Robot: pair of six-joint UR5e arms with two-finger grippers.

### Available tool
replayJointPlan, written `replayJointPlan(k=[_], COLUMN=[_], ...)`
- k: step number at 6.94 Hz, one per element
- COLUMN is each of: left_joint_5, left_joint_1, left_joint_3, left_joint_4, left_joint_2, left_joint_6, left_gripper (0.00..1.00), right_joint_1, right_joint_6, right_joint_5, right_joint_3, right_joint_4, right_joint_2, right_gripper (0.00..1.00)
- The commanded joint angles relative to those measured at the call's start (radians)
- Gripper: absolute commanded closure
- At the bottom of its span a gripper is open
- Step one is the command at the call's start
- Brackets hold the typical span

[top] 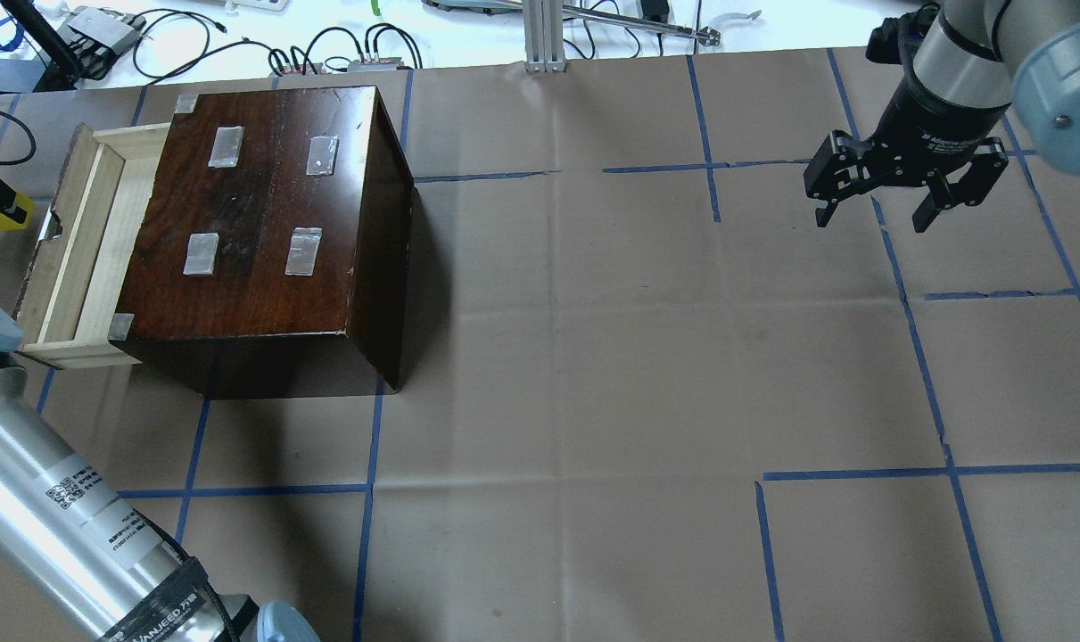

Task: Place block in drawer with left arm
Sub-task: 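Lift the yellow cube and carry it over the open drawer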

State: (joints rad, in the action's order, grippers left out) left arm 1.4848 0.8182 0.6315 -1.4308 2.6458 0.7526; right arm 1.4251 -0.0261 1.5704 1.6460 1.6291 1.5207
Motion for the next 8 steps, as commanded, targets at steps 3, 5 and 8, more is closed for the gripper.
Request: replayJointPlan(k=[3,5,8], left_joint_5=[0.011,0.009,0.009], left_joint_1=[-0.005,-0.001,0.042], left_joint_3=[0.251,0.451,0.705], left_joint_4=[-0.097,-0.092,-0.082], left_joint_2=[-0.321,-0.507,-0.711], left_joint_6=[-0.001,-0.012,-0.135], left_gripper=[0.68,0.68,0.69], right_joint_1=[0.000,0.000,0.000], right_joint_6=[0.000,0.000,0.000], right_joint_5=[0.000,0.000,0.000], right_joint_3=[0.000,0.000,0.000], right_joint_4=[0.000,0.000,0.000], right_joint_2=[0.000,-0.001,-0.001], right_gripper=[0.00,0.00,0.00])
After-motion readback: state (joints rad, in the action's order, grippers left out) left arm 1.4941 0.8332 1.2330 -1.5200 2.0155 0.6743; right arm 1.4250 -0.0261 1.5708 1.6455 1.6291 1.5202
